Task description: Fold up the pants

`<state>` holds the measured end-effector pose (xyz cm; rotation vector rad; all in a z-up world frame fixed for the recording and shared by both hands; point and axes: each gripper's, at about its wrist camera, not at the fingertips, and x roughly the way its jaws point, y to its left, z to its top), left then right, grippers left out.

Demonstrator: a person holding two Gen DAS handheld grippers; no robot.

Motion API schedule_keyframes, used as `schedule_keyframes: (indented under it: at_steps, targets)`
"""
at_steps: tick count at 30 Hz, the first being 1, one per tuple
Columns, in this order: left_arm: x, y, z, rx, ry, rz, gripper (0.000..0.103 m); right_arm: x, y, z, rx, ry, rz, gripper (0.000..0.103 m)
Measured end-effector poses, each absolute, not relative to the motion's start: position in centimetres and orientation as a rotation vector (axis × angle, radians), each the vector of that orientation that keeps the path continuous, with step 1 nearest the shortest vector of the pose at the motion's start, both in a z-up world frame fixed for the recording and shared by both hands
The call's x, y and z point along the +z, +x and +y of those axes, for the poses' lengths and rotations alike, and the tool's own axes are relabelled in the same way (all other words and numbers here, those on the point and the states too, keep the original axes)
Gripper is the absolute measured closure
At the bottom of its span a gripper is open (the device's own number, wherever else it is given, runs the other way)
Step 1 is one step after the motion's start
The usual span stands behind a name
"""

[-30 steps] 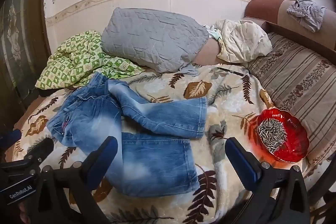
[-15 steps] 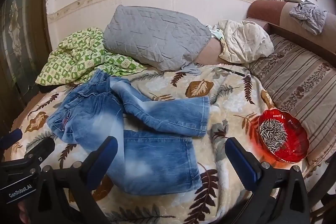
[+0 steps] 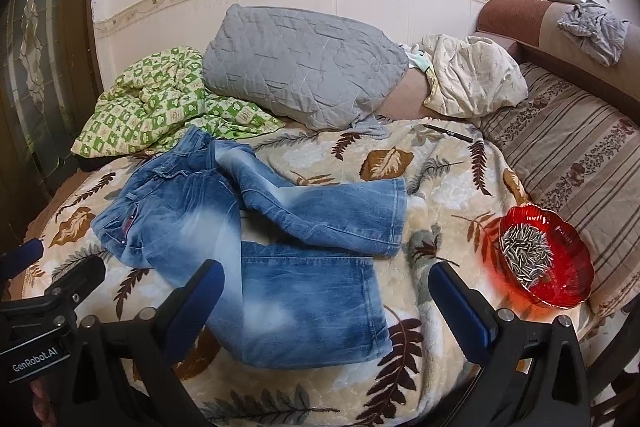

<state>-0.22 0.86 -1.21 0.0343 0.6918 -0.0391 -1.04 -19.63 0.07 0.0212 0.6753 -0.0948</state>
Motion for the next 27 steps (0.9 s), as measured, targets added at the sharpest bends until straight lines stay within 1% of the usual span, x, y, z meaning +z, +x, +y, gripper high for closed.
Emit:
schedule_keyframes:
  at_steps: [27]
  targets:
    - [-1.67, 0.61, 1.43, -0.022, 0.034, 0.707, 0.0, -0.07, -0.86, -20.23, -0.109, 0.028, 0.683, 0.0]
